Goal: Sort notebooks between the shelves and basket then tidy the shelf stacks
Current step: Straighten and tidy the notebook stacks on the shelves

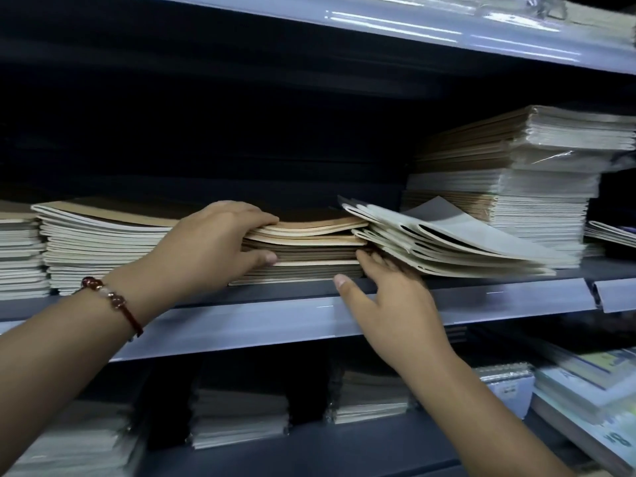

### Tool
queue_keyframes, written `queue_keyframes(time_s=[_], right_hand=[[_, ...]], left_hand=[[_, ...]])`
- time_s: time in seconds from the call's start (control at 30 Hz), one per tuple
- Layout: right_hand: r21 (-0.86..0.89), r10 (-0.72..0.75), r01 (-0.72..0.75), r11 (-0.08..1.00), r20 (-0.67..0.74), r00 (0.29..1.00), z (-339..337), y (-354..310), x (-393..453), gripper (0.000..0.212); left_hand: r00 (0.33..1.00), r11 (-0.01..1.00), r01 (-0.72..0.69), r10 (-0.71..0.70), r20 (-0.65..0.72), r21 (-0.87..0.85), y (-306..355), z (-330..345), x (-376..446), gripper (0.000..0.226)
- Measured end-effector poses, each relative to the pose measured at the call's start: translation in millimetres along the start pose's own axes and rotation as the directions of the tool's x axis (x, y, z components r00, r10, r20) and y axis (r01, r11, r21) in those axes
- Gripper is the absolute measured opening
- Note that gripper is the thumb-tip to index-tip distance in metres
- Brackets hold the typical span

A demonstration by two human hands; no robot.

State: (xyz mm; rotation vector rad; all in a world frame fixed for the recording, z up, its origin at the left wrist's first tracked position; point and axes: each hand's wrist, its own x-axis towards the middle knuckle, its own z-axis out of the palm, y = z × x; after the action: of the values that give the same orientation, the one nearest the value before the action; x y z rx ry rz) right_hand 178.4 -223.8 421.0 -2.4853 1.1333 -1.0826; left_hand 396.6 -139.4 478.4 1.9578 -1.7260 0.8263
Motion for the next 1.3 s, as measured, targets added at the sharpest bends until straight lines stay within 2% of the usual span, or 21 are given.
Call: queue_keyframes(time_s=[0.1, 0.2, 0.3, 0.43, 0.53, 0.7, 0.8, 0.93, 1.13, 1.3], right_hand=[[-0.072, -0.010, 0.013, 0.997, 0.040, 0.999, -0.3, 1.1, 3.0, 0.066], [-0.240, -0.029, 0.047, 0.970, 0.077, 0.997, 3.6, -0.3, 8.9, 0.071], [-0.280, -0.023, 0.051, 0.959, 0.100, 0.995, 6.1, -0.1, 11.1, 0.072], [-0.261, -0.027, 0.059, 0.964, 0.124, 0.992, 6.1, 1.1, 7.5, 0.076], [-0.192, -0.059, 0.076, 0.978, 0.093, 0.994, 2.8, -3.0, -2.7, 0.073], [0.005, -0.219, 0.220, 0.976, -0.070, 0.973, 3.4, -19.3, -23.1, 0.062], [-0.069, -0.264, 0.266, 0.961, 0.036, 0.964, 11.6, -21.5, -13.8, 0.077], [-0.207, -0.194, 0.216, 0.954, 0.119, 0.974, 19.0, -18.1, 0.1, 0.087], [-0.195, -0.150, 0.180, 0.964, 0.160, 0.976, 13.7, -16.6, 10.8, 0.087], [-0.074, -0.178, 0.183, 0.980, 0.075, 0.981, 16.2, -21.0, 4.4, 0.080]], left_hand=[[1.000, 0.998, 0.003, -0.002, -0.008, 0.065, -0.3, 5.4, -1.6, 0.077], [0.999, 0.997, 0.013, -0.009, -0.054, 0.077, 2.9, 10.5, -0.5, 0.077], [0.999, 0.995, 0.015, -0.010, -0.052, 0.100, 5.1, 12.8, -0.1, 0.078], [1.000, 0.998, 0.023, -0.022, -0.019, 0.060, 4.8, 7.8, -4.6, 0.084], [0.999, 0.995, 0.047, -0.048, -0.009, -0.087, 2.2, -3.1, -7.2, 0.069], [0.995, 0.995, 0.097, -0.097, -0.031, -0.005, -0.1, -6.2, -5.6, 0.058], [0.989, 0.991, 0.124, -0.128, -0.071, -0.056, -1.0, -2.2, -8.2, 0.057], [0.979, 0.989, 0.135, -0.143, -0.147, -0.063, -0.9, 3.9, -6.6, 0.056], [0.968, 0.986, 0.151, -0.163, -0.189, -0.074, -2.8, 11.5, 0.6, 0.052], [0.976, 0.991, 0.087, -0.104, -0.191, -0.098, -10.0, 11.6, -4.4, 0.042]])
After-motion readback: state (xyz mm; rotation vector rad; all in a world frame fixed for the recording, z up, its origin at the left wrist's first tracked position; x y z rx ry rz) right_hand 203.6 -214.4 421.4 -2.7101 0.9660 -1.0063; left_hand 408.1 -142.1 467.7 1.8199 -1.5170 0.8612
